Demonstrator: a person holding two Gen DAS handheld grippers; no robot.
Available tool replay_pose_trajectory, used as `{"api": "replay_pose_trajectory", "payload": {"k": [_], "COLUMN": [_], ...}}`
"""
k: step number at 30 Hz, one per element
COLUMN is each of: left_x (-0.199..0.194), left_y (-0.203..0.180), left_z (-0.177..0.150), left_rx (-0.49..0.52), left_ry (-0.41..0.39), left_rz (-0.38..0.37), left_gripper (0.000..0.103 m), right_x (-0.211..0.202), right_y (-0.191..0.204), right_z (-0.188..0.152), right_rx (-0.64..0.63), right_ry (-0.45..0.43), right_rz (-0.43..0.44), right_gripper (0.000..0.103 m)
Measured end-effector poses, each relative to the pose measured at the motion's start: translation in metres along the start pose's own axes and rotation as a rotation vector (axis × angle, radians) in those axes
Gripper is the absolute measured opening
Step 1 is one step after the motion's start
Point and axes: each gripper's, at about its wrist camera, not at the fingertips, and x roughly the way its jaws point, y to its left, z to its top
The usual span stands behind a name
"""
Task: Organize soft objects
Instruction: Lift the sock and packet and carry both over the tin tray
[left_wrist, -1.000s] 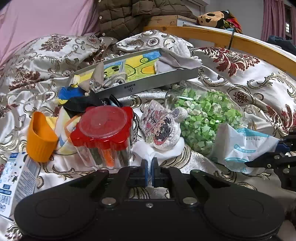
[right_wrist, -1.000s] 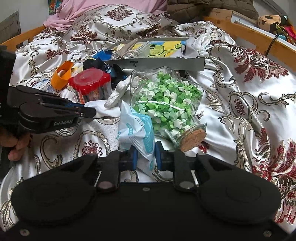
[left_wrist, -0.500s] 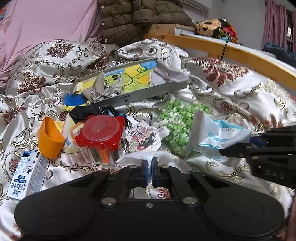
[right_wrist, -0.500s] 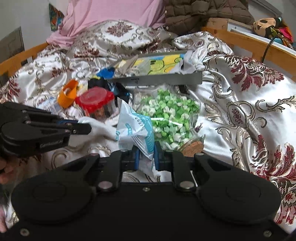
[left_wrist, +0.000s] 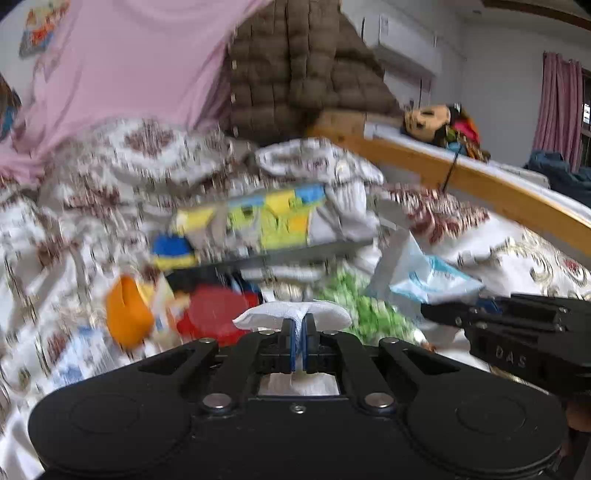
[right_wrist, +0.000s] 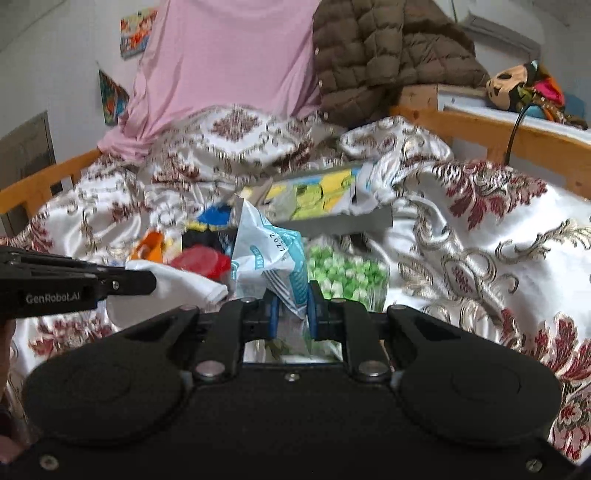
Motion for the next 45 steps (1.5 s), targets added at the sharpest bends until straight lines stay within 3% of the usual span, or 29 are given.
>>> {"api": "replay_pose_trajectory", "payload": {"k": [8, 14, 18, 23, 30, 45], "left_x": [0.015, 0.055, 0.084, 0.127, 0.188, 0.268], "left_y": [0.002, 0.006, 0.008, 0.004, 0.002, -0.005], "left_z": [0.04, 0.068, 0.087, 0.112, 0.133, 0.142], "left_rx": [-0.002, -0.025, 0.012, 0.06, 0.008, -0.047], "left_ry": [-0.072, -0.074, -0.084, -0.082, -0.058, 0.028], "left_rz": [0.036, 0.07, 0.105, 0.137, 0.142, 0.211], "left_gripper": [0.002, 0.002, 0.002, 0.002, 0.002, 0.002], "right_x": [0.02, 0.055, 0.081, 0.126, 0.184, 0.23], "right_y": [-0.007, -0.021, -0.037, -0.059, -0.087, -0.115], "right_z": [0.02, 0.033, 0.05, 0.077, 0.1, 0.104], "right_rx": [-0.008, 0.004, 0.059, 0.099, 0.148, 0.247], "right_ry": [-0.112, -0.143, -0.155, -0.136, -0.062, 0.012], "right_rz": [0.01, 0.008, 0.016, 0.008, -0.041, 0.001], "right_gripper": [0.009, 0.009, 0.009, 0.009, 0.009, 0.009]}}
